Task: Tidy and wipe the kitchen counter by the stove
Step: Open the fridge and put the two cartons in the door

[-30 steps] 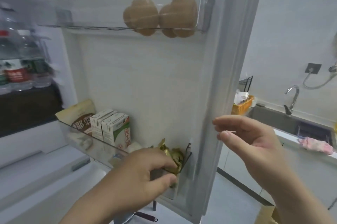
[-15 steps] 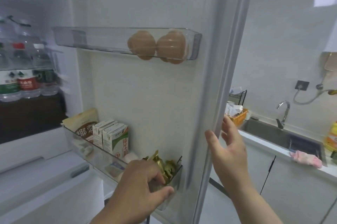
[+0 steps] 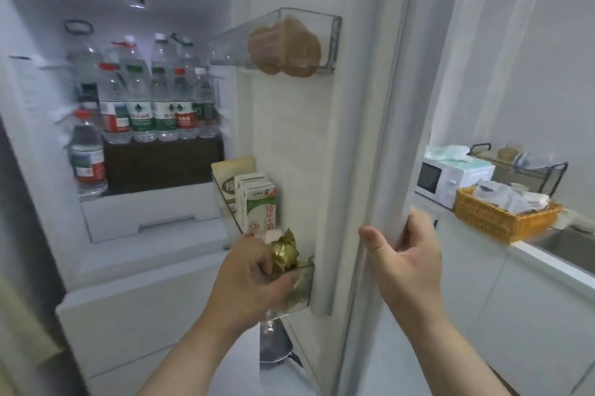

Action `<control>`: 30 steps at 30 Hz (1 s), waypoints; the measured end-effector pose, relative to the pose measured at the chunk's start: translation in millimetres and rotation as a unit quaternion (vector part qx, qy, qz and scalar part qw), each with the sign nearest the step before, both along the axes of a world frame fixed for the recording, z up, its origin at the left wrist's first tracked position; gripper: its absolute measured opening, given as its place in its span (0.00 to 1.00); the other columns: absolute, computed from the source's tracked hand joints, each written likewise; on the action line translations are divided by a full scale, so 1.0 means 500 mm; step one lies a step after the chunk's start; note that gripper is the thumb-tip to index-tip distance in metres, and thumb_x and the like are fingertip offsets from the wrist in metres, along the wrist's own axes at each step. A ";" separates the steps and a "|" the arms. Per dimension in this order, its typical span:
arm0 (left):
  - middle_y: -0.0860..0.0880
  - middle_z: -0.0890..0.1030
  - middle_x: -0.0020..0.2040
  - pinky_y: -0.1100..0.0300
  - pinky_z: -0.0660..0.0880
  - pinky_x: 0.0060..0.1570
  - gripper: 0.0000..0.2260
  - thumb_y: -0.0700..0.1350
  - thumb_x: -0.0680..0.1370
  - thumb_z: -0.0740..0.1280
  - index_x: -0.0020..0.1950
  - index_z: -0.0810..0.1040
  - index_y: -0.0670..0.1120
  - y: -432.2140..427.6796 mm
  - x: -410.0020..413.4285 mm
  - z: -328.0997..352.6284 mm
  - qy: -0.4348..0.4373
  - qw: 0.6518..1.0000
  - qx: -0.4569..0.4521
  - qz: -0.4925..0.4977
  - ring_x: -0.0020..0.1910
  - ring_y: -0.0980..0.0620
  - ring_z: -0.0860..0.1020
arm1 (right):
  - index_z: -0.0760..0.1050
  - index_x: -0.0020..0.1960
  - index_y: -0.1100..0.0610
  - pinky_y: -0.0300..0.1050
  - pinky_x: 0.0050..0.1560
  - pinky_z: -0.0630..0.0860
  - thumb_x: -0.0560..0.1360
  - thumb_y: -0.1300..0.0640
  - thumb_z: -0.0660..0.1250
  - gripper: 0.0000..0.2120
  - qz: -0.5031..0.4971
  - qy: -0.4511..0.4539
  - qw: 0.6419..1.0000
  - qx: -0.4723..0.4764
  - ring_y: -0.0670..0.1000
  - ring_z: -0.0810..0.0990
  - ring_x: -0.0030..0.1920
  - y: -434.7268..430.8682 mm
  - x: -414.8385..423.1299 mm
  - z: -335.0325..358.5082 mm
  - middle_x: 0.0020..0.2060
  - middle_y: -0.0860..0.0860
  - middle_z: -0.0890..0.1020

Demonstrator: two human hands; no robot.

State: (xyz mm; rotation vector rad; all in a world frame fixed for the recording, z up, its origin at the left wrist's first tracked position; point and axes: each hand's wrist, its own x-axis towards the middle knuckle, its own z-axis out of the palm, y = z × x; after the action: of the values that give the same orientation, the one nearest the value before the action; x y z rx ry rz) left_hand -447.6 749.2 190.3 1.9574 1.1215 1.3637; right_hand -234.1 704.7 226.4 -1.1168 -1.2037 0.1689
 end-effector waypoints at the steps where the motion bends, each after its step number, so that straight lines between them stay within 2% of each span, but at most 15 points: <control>1: 0.45 0.77 0.43 0.48 0.76 0.51 0.18 0.56 0.62 0.73 0.34 0.65 0.50 -0.010 -0.008 -0.003 -0.005 1.000 -0.006 0.016 0.52 0.55 0.74 | 0.74 0.45 0.38 0.31 0.40 0.70 0.61 0.23 0.66 0.23 0.011 -0.012 1.000 0.007 0.48 0.76 0.42 -0.001 -0.012 -0.002 0.43 0.48 0.75; 3: 0.52 0.78 0.53 0.52 0.77 0.54 0.18 0.54 0.65 0.74 0.36 0.66 0.50 -0.023 -0.025 -0.011 -0.009 0.999 -0.021 0.044 0.59 0.58 0.74 | 0.73 0.50 0.39 0.27 0.41 0.70 0.63 0.23 0.64 0.24 0.054 -0.016 0.998 0.010 0.43 0.77 0.45 -0.006 -0.039 -0.011 0.44 0.41 0.76; 5: 0.61 0.75 0.58 0.63 0.76 0.54 0.16 0.46 0.70 0.75 0.38 0.67 0.46 -0.039 -0.041 -0.012 -0.002 0.997 -0.038 0.066 0.63 0.65 0.71 | 0.72 0.56 0.42 0.26 0.41 0.71 0.66 0.24 0.62 0.28 0.105 -0.006 0.994 0.017 0.40 0.78 0.47 -0.009 -0.069 -0.023 0.46 0.38 0.78; 7: 0.63 0.75 0.58 0.72 0.71 0.50 0.14 0.40 0.73 0.73 0.40 0.67 0.40 -0.054 -0.061 -0.006 0.009 0.996 -0.048 0.076 0.59 0.76 0.69 | 0.70 0.61 0.39 0.26 0.42 0.72 0.70 0.30 0.63 0.23 0.161 0.000 0.987 0.025 0.40 0.79 0.49 -0.014 -0.098 -0.027 0.48 0.38 0.79; 9: 0.65 0.77 0.56 0.78 0.68 0.49 0.12 0.40 0.75 0.72 0.40 0.69 0.39 -0.064 -0.088 -0.001 0.024 0.993 -0.058 0.098 0.56 0.81 0.66 | 0.67 0.64 0.33 0.30 0.46 0.75 0.73 0.38 0.63 0.20 0.205 -0.002 0.979 0.023 0.41 0.79 0.52 -0.015 -0.123 -0.030 0.51 0.38 0.80; 10: 0.67 0.77 0.56 0.76 0.69 0.52 0.11 0.42 0.75 0.72 0.41 0.71 0.41 -0.066 -0.102 -0.001 0.030 0.991 -0.062 0.115 0.58 0.79 0.67 | 0.65 0.68 0.34 0.36 0.51 0.77 0.74 0.38 0.62 0.23 0.219 -0.007 0.976 0.015 0.43 0.79 0.56 -0.013 -0.136 -0.035 0.54 0.39 0.79; 12: 0.67 0.76 0.57 0.64 0.74 0.58 0.06 0.46 0.75 0.72 0.42 0.76 0.49 -0.071 -0.130 0.001 0.015 0.985 -0.078 0.152 0.59 0.65 0.73 | 0.60 0.75 0.43 0.55 0.61 0.76 0.75 0.36 0.61 0.31 0.232 -0.028 0.972 -0.006 0.50 0.75 0.64 -0.003 -0.164 -0.048 0.63 0.46 0.76; 14: 0.63 0.77 0.59 0.60 0.73 0.57 0.06 0.47 0.75 0.72 0.49 0.78 0.57 -0.089 -0.147 0.011 -0.018 0.978 -0.096 0.185 0.60 0.55 0.76 | 0.56 0.78 0.49 0.62 0.67 0.70 0.76 0.36 0.59 0.35 0.228 -0.050 0.972 -0.012 0.53 0.69 0.70 0.001 -0.198 -0.057 0.70 0.49 0.70; 17: 0.62 0.73 0.62 0.61 0.68 0.59 0.14 0.53 0.75 0.70 0.58 0.72 0.63 -0.130 -0.147 0.045 -0.077 0.968 -0.065 0.232 0.65 0.57 0.71 | 0.50 0.79 0.44 0.57 0.75 0.61 0.76 0.36 0.56 0.35 0.215 -0.090 0.972 -0.006 0.48 0.59 0.76 -0.007 -0.245 -0.055 0.76 0.48 0.61; 19: 0.59 0.73 0.64 0.59 0.69 0.61 0.17 0.57 0.74 0.67 0.62 0.70 0.62 -0.156 -0.144 0.078 -0.112 0.963 -0.015 0.244 0.65 0.57 0.70 | 0.39 0.76 0.34 0.45 0.77 0.51 0.74 0.34 0.53 0.35 0.225 -0.147 0.963 -0.002 0.40 0.48 0.77 -0.007 -0.268 -0.056 0.78 0.39 0.51; 21: 0.57 0.73 0.67 0.56 0.71 0.64 0.20 0.58 0.76 0.67 0.67 0.70 0.60 -0.173 -0.147 0.112 -0.101 0.962 0.052 0.248 0.66 0.57 0.72 | 0.30 0.71 0.30 0.34 0.74 0.43 0.74 0.34 0.54 0.38 0.242 -0.204 0.948 -0.005 0.34 0.39 0.75 0.004 -0.287 -0.061 0.74 0.32 0.41; 24: 0.64 0.68 0.71 0.55 0.70 0.67 0.28 0.61 0.74 0.66 0.72 0.63 0.66 -0.186 -0.156 0.156 -0.047 0.968 0.104 0.226 0.69 0.59 0.69 | 0.33 0.72 0.32 0.25 0.68 0.40 0.74 0.36 0.63 0.42 0.277 -0.264 0.924 0.002 0.32 0.37 0.74 0.024 -0.303 -0.058 0.74 0.31 0.37; 26: 0.72 0.61 0.71 0.56 0.68 0.70 0.28 0.57 0.75 0.68 0.70 0.59 0.72 -0.182 -0.160 0.176 -0.006 0.966 0.104 0.237 0.72 0.61 0.65 | 0.41 0.73 0.31 0.25 0.68 0.44 0.73 0.33 0.61 0.37 0.310 -0.278 0.909 0.010 0.32 0.40 0.75 0.040 -0.305 -0.048 0.75 0.31 0.41; 28: 0.73 0.57 0.70 0.54 0.66 0.72 0.31 0.51 0.76 0.70 0.72 0.57 0.68 -0.169 -0.175 0.181 0.010 0.954 0.115 0.278 0.74 0.62 0.61 | 0.45 0.72 0.29 0.29 0.71 0.47 0.73 0.33 0.57 0.32 0.328 -0.293 0.898 0.016 0.32 0.43 0.75 0.063 -0.306 -0.029 0.75 0.31 0.46; 30: 0.70 0.57 0.72 0.53 0.64 0.73 0.33 0.46 0.77 0.70 0.76 0.56 0.61 -0.150 -0.202 0.175 0.006 0.944 0.110 0.312 0.75 0.63 0.59 | 0.46 0.71 0.28 0.33 0.72 0.50 0.76 0.37 0.57 0.29 0.333 -0.296 0.895 0.018 0.31 0.44 0.74 0.091 -0.308 -0.003 0.75 0.29 0.46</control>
State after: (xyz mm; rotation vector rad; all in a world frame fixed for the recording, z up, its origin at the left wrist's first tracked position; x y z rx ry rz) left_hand -548.8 674.4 278.0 1.8267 1.7594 1.8599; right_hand -388.1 750.0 225.0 -0.6888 -2.1112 0.3392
